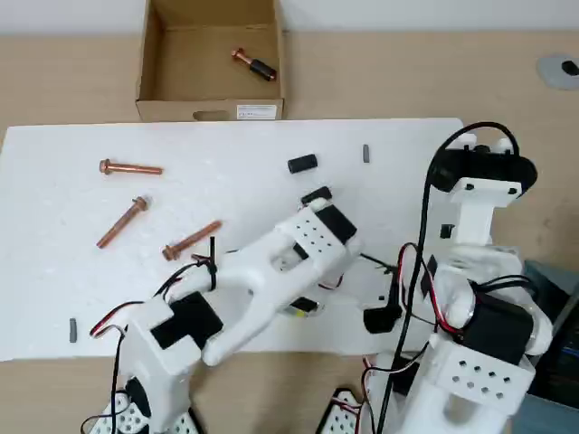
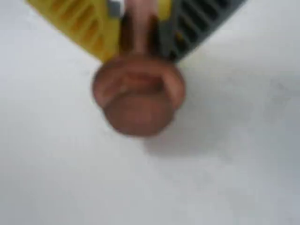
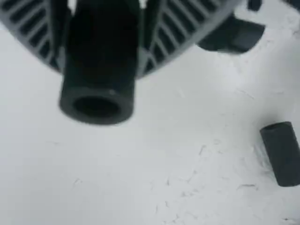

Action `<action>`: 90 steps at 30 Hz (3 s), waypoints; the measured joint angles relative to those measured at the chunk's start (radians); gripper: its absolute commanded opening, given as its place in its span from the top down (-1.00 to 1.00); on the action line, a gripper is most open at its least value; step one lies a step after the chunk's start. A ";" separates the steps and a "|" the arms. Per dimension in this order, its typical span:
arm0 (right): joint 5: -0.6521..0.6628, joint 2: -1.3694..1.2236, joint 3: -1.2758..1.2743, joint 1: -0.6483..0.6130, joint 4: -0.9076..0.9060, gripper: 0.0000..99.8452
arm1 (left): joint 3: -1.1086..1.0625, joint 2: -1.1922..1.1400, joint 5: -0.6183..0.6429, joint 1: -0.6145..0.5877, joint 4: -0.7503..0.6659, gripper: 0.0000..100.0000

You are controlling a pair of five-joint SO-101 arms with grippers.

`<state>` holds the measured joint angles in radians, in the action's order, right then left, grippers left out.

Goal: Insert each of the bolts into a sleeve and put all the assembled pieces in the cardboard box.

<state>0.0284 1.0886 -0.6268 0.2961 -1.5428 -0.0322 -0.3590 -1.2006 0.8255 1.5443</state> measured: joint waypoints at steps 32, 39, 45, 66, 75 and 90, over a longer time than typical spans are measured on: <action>0.127 0.084 0.305 0.000 -0.218 0.98 | -0.066 0.971 0.885 -0.219 0.201 1.00; 0.127 0.336 0.049 0.000 -0.063 0.98 | -0.298 1.313 1.054 -0.384 0.112 1.00; 0.058 0.545 -0.199 -0.137 0.087 0.98 | -0.568 1.564 1.174 -0.595 -0.101 1.00; -0.063 0.720 -0.755 -0.792 0.516 0.98 | -1.063 2.163 1.493 -0.723 -0.422 1.00; -0.063 0.720 -0.813 -1.003 0.565 0.98 | -1.062 2.165 1.746 -0.669 -0.474 0.99; -0.049 0.720 -0.816 -1.171 0.583 0.98 | -1.040 2.167 1.807 -0.451 -0.575 1.00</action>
<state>-0.0207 1.8082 -1.4431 -0.8746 -0.9597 -1.0725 1.8075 0.6068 0.3744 0.9689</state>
